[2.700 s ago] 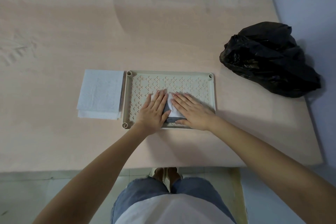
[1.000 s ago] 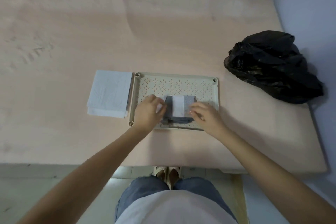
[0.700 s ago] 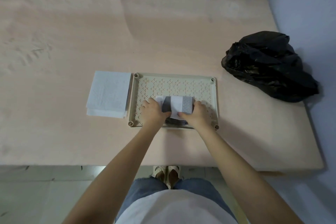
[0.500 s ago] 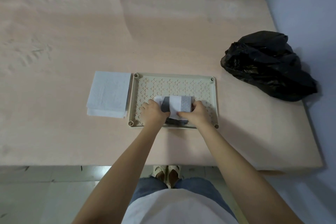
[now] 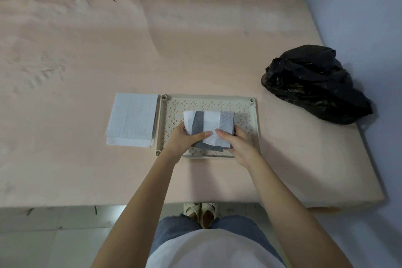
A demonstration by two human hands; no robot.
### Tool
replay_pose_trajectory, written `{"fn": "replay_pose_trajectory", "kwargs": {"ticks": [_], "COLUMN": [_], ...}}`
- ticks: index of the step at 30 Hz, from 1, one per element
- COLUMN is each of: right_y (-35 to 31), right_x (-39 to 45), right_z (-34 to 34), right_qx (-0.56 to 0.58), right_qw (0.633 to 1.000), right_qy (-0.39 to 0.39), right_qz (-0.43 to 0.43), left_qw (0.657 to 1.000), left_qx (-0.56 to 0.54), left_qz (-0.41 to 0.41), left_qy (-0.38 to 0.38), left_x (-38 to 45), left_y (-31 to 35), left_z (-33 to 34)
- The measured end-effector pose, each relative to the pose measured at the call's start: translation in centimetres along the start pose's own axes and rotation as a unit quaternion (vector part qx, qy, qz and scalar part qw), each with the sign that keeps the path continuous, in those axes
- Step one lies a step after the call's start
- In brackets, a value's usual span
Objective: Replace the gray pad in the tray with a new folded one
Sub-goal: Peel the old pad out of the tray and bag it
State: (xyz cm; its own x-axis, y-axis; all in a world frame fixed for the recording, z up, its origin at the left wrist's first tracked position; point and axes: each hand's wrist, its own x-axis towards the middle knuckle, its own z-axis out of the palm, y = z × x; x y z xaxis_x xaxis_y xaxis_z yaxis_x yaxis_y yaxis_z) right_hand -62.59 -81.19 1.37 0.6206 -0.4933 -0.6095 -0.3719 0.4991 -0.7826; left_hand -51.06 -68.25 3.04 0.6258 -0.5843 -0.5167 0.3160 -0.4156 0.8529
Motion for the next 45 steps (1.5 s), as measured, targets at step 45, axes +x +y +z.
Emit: {"fn": "replay_pose_trajectory", "kwargs": {"ticks": [45], "right_y": [-8.2], "right_x": [1.8], "right_z": [-26.9], "right_qx": [-0.244], "right_qw": [0.887], "right_qy": [0.364], "right_qz": [-0.147], "left_qw": [0.933], "left_qx": [0.32], "left_qz": [0.163], "left_qy": [0.008], "left_x": [7.7], "left_y": [11.0], "left_z": [30.9]}}
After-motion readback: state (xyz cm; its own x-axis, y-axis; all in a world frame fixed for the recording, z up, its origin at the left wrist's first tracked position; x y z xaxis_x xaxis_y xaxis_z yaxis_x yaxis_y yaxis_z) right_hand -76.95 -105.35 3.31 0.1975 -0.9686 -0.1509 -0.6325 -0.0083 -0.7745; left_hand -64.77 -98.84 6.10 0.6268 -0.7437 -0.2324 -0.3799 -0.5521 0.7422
